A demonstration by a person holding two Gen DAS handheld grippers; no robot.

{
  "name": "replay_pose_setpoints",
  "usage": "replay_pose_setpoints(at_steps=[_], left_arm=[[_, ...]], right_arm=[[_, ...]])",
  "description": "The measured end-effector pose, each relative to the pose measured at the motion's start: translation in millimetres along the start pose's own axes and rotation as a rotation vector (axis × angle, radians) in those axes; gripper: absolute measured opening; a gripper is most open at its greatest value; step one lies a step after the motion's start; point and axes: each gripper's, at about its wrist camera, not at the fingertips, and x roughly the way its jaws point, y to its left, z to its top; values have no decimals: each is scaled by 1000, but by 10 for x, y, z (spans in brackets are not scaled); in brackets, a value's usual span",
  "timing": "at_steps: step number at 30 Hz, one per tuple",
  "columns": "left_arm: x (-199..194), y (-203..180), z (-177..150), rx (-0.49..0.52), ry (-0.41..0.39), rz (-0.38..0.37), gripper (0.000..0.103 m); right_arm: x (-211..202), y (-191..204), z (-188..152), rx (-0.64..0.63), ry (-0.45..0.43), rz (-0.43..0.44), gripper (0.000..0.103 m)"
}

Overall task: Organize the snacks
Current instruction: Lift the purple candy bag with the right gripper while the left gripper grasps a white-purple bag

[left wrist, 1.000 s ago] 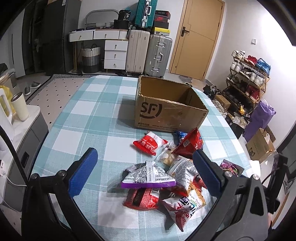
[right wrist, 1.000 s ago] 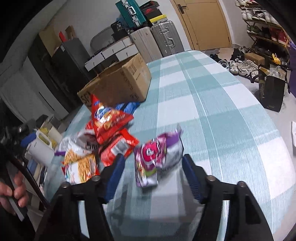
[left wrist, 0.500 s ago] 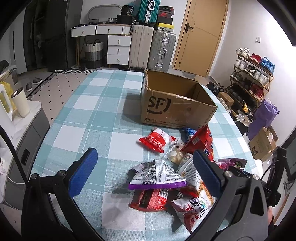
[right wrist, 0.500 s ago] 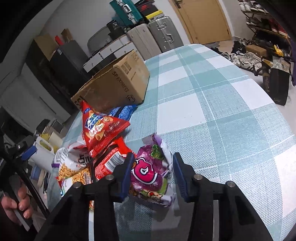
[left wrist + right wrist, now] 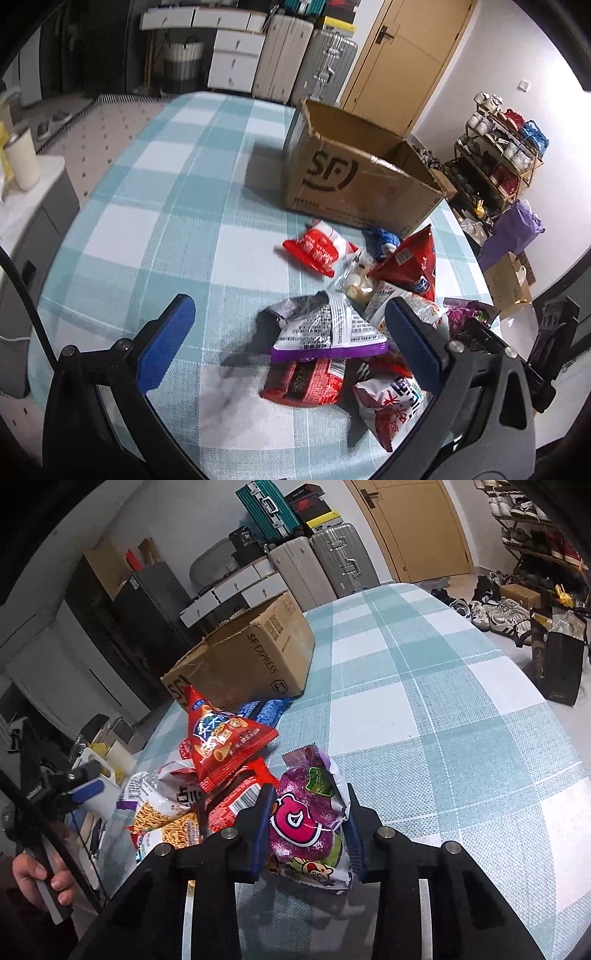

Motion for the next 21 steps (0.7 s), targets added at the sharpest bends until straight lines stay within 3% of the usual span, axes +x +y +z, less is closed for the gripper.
replay_pose_setpoints(at_steps=[8, 16, 21], left_arm=[[391, -21, 36, -42, 130, -79, 102], [684, -57, 2, -74, 203, -107, 101], [816, -37, -27, -100, 252, -117, 93]], right_arm=[[-38, 18, -23, 1, -10, 20, 35], [-39, -61, -63, 24, -8, 36, 35], [-12, -49, -65, 8, -6, 38, 35]])
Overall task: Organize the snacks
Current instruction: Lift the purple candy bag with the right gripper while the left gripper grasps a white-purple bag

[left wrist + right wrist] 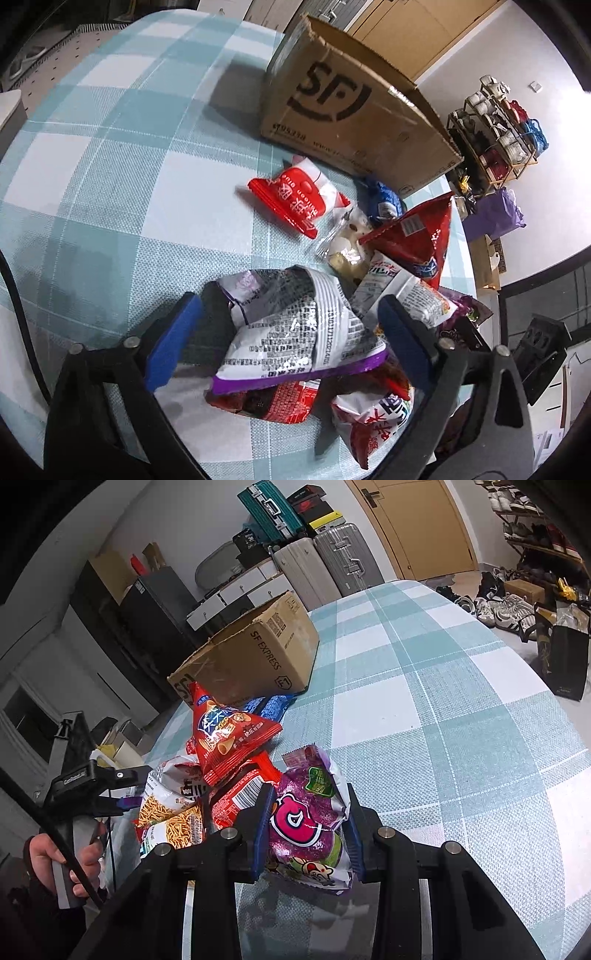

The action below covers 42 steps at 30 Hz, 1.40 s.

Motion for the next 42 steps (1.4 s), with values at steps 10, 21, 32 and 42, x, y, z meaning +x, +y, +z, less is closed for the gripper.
replay_pose_setpoints(at_steps=[10, 21, 32, 42], left_arm=[[45, 88, -22, -4, 13, -107, 60], [-31, 180, -35, 24, -40, -175, 47], [-319, 277, -63, 32, -83, -209, 47], [-805, 75, 271, 109, -174, -201, 47]], right_arm=[[30, 27, 20, -12, 0, 6, 35], [12, 69, 36, -19, -2, -1, 35], [-91, 170, 109, -35, -40, 3, 35], [-178, 444, 538, -66, -88, 73, 35]])
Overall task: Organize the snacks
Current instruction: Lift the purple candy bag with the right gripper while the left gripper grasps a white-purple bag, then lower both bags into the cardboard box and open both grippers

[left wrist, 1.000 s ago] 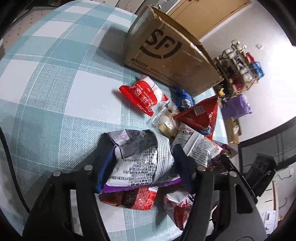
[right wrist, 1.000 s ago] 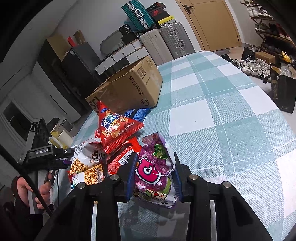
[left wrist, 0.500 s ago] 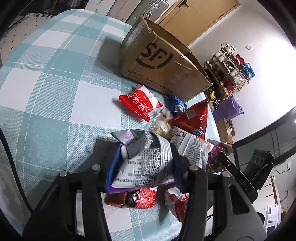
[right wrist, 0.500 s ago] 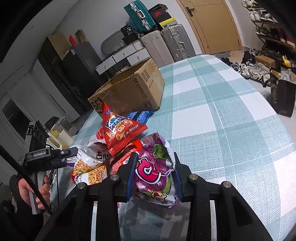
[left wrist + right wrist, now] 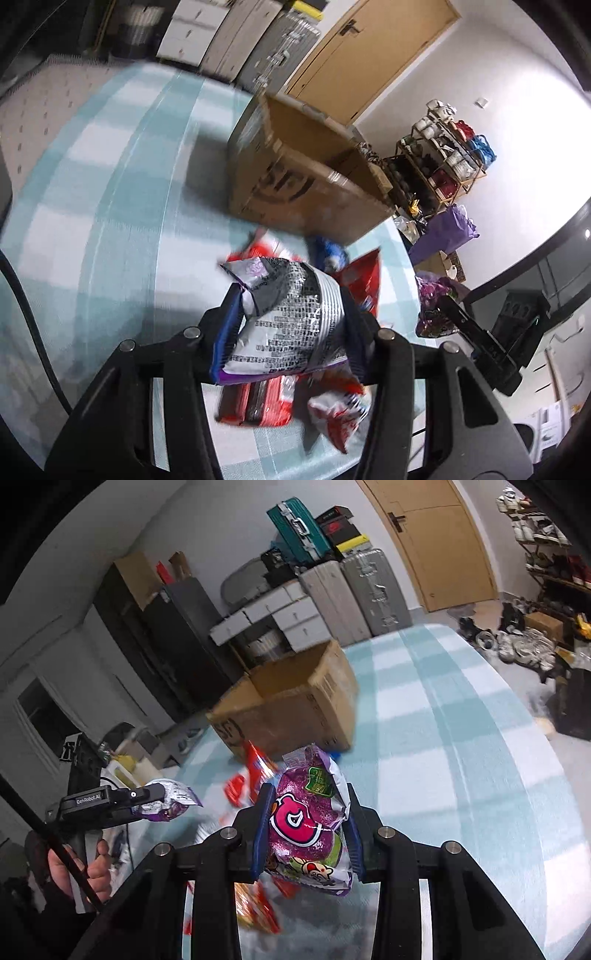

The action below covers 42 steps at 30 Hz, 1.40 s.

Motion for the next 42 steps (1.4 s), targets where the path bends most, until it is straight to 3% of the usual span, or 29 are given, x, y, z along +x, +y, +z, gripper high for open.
replay_pose_setpoints(at_steps=[8, 15, 26, 33, 42], left_arm=[[-105, -446, 643, 101, -44, -30, 47], [-19, -738, 1131, 140, -45, -47, 47], [334, -1129, 1799, 226, -51, 38, 47], [844, -1062, 2034, 212, -16, 67, 47], [1462, -590, 1979, 176, 58, 109, 47]], right_arm=[[147, 284, 623, -24, -26, 105, 35], [344, 512, 1164, -51, -35, 143, 35], [877, 788, 1855, -99, 0, 124, 35], [1282, 717, 1975, -101, 25, 49, 35], [1760, 513, 1852, -109, 88, -33, 36]])
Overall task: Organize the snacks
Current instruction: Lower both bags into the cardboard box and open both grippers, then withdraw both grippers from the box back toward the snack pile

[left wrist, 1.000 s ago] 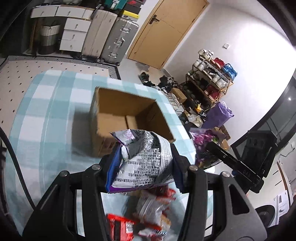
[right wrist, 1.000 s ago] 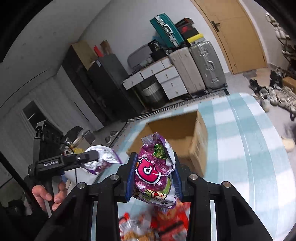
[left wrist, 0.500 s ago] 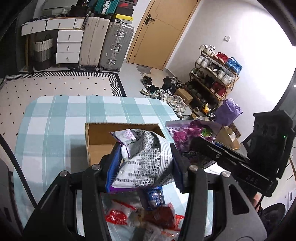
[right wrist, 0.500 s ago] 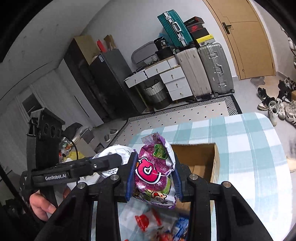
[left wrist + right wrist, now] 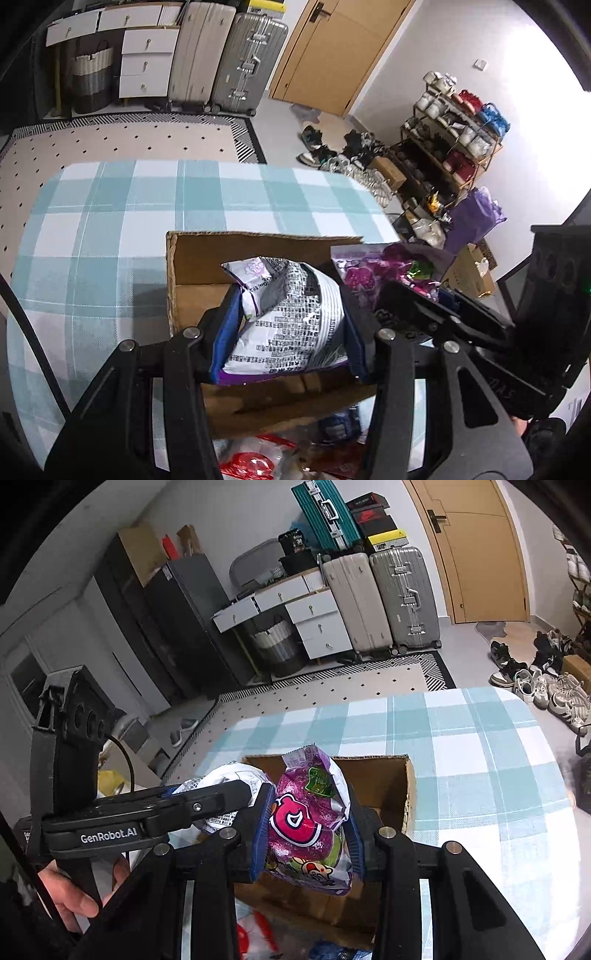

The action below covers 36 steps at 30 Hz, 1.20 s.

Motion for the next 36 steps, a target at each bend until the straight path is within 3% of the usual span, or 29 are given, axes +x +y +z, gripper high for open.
replay_pose_setpoints(at_steps=[3, 4, 5, 7, 8, 10, 14, 28, 31, 36], left_arm=[[187, 98, -7, -15, 42, 5, 49], [239, 112, -6, -15, 61, 19, 52], [276, 120, -17, -10, 73, 29, 58], [315, 117, -36, 12, 73, 69, 68], [290, 121, -48, 14, 53, 90, 77], [234, 131, -65, 13, 26, 81, 84], [82, 85, -114, 31, 9, 106, 84], [-643, -206, -363, 69, -70, 188, 84], [-825, -285, -411, 78, -96, 202, 86], [-1151, -424, -532, 102, -146, 212, 94]], right_arm=[[114, -59, -32, 4, 17, -1, 42], [151, -73, -33, 5, 24, -5, 50], [166, -81, -34, 9, 26, -17, 58], [165, -71, -43, -1, 17, -22, 65], [151, -61, -46, -10, 6, -39, 67], [96, -66, -46, -14, -18, -49, 67], [-64, -72, -40, -11, -45, -44, 75], [-871, 165, -103, -60, -153, -43, 75], [-1052, 260, -145, -77, -172, -37, 75], [-1326, 442, -221, -109, -210, -28, 85]])
